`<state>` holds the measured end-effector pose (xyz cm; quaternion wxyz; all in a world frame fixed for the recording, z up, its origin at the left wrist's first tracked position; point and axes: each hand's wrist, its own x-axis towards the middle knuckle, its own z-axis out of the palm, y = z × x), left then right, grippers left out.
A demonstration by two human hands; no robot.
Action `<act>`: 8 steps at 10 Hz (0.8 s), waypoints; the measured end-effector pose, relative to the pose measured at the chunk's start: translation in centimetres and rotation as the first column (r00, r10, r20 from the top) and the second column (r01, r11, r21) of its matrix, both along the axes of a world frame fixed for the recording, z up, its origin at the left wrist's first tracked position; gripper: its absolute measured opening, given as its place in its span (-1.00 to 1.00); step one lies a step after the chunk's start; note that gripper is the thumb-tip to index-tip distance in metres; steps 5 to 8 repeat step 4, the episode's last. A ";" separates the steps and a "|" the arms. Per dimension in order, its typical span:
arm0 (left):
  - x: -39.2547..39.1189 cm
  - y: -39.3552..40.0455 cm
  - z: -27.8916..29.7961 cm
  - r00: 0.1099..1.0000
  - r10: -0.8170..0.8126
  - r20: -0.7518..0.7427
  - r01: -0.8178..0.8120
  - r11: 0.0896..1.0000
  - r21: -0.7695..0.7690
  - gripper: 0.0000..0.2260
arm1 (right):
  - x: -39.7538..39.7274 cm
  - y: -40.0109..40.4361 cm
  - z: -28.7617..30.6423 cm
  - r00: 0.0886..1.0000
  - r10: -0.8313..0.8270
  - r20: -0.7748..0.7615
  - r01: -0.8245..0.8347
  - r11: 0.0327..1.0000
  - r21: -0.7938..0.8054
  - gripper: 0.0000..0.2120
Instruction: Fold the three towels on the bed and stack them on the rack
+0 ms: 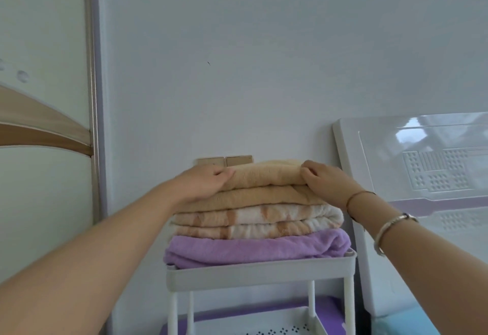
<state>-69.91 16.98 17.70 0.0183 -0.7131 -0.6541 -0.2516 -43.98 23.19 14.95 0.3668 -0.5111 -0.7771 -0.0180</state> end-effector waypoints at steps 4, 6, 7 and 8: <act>5.0 -7.5 0.2 0.976 -0.169 -0.137 0.195 0.957 0.215 -0.67 | 0.2 -8.9 2.8 0.975 -0.046 0.218 0.011 0.987 0.160 -0.60; 5.0 -7.5 0.2 0.976 -0.169 -0.137 0.195 0.957 0.215 -0.67 | 0.2 -8.9 2.8 0.975 -0.046 0.218 0.011 0.987 0.160 -0.60; 5.0 -7.5 0.2 0.976 -0.169 -0.137 0.195 0.957 0.215 -0.67 | 0.2 -8.9 2.8 0.975 -0.046 0.218 0.011 0.987 0.160 -0.60; 5.0 -7.5 0.2 0.976 -0.169 -0.137 0.195 0.957 0.215 -0.67 | 0.2 -8.9 2.8 0.975 -0.046 0.218 0.011 0.987 0.160 -0.60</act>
